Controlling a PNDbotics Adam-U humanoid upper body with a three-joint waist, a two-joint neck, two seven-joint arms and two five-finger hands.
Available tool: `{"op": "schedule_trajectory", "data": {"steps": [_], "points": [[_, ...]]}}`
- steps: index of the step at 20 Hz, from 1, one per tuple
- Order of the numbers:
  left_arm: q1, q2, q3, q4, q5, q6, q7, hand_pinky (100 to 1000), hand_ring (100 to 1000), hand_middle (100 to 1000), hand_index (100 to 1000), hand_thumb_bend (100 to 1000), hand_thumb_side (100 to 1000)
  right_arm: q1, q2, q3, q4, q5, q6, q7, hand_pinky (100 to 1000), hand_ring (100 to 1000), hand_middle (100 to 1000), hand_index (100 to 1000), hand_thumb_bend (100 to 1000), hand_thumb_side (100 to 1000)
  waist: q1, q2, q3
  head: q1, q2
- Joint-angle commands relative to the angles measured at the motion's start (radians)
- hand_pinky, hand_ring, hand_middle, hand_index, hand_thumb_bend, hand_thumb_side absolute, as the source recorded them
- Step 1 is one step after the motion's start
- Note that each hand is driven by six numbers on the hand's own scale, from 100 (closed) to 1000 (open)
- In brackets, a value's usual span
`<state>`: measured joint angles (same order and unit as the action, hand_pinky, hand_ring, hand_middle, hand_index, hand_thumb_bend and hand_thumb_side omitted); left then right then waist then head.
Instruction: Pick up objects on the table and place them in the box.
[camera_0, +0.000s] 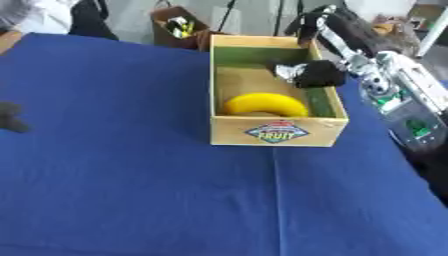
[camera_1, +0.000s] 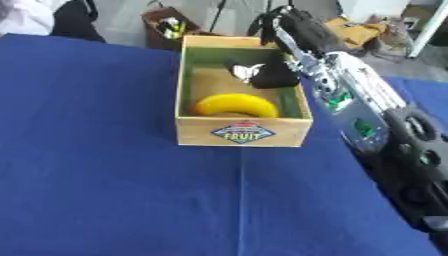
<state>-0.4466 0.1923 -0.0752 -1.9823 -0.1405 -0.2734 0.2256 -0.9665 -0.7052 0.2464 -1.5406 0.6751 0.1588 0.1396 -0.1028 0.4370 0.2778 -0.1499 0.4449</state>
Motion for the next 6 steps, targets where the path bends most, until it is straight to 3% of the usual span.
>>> {"op": "schedule_trajectory", "data": {"steps": [1,4,5,6], "points": [[0.001,0.007,0.009,-0.018,-0.002,0.003,0.006,499,597,660,774,100,1000,0.015,-0.059,-0.037,-0.094,-0.054,0.007,-0.036,650,641,520,731,336,630,0.014,-0.038,-0.013,0.025,0.016],[0.009,0.005,0.01,-0.018,-0.002,0.005,0.008,499,597,660,774,100,1000,0.052,-0.065,-0.056,-0.168,-0.099,0.025,-0.054,647,631,512,726,298,635,0.026,-0.05,-0.034,0.05,0.034],[0.009,0.005,0.01,-0.018,-0.002,0.004,0.009,500,597,660,774,100,1000,0.061,-0.068,-0.06,-0.192,-0.114,0.035,-0.055,642,621,512,719,216,1000,0.028,-0.051,-0.037,0.054,0.036],[0.012,0.004,0.011,-0.018,-0.002,0.004,0.01,500,597,660,774,100,1000,0.072,-0.071,-0.069,-0.215,-0.129,0.04,-0.063,642,620,503,718,193,642,0.033,-0.057,-0.045,0.064,0.043]]}}
